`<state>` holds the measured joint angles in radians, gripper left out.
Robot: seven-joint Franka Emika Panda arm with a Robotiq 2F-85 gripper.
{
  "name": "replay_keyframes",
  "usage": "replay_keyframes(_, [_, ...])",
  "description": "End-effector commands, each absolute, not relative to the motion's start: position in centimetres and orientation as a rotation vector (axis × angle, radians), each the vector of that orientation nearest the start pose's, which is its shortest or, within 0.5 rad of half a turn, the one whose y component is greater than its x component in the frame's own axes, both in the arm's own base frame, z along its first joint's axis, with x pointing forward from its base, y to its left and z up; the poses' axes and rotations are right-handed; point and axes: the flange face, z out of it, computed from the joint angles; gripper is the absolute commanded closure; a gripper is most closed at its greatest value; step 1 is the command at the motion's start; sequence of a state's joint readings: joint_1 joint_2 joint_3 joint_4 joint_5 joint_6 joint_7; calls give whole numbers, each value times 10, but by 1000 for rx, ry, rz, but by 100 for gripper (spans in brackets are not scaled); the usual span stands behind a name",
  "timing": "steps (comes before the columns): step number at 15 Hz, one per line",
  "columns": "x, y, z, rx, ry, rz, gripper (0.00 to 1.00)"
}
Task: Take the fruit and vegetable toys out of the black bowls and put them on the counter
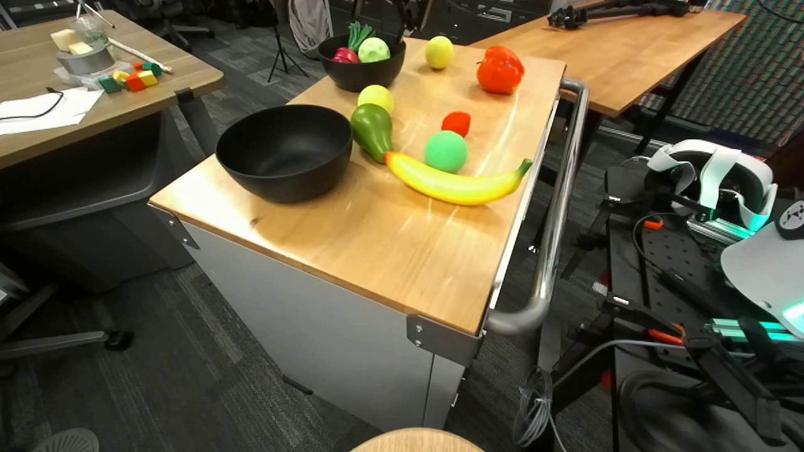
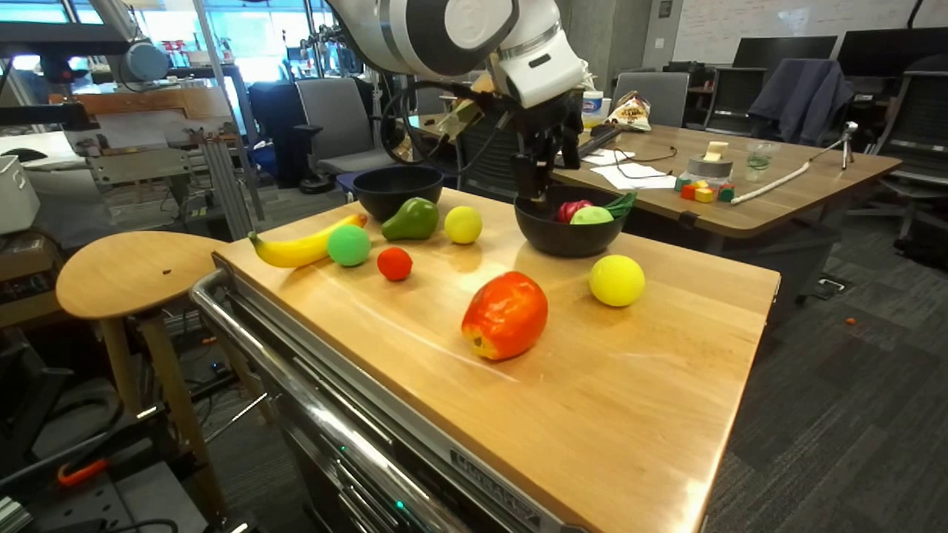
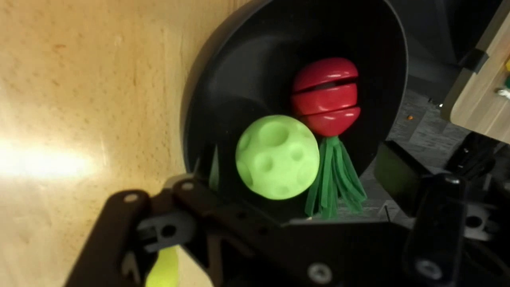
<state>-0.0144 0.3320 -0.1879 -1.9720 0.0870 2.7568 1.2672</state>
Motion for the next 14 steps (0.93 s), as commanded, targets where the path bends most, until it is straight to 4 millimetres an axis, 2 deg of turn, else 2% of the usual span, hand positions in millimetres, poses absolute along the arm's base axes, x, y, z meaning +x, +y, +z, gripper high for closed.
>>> replay_keyframes(1, [669,-123,340,-1999,2072,-613,11])
replay_keyframes(5, [686,-127,324,-1957,2168,-619,14])
replay_keyframes(8, [691,-132,315,-1964,2230,-612,11])
replay_keyframes(10, [692,-135,313,-1973,2255,-613,14])
replay_keyframes(11, [693,-136,312,-1978,2265,-610,37])
replay_keyframes(13, [693,-138,311,-1987,2277,-606,40])
replay_keyframes(14, [694,-138,311,-1993,2280,-603,47])
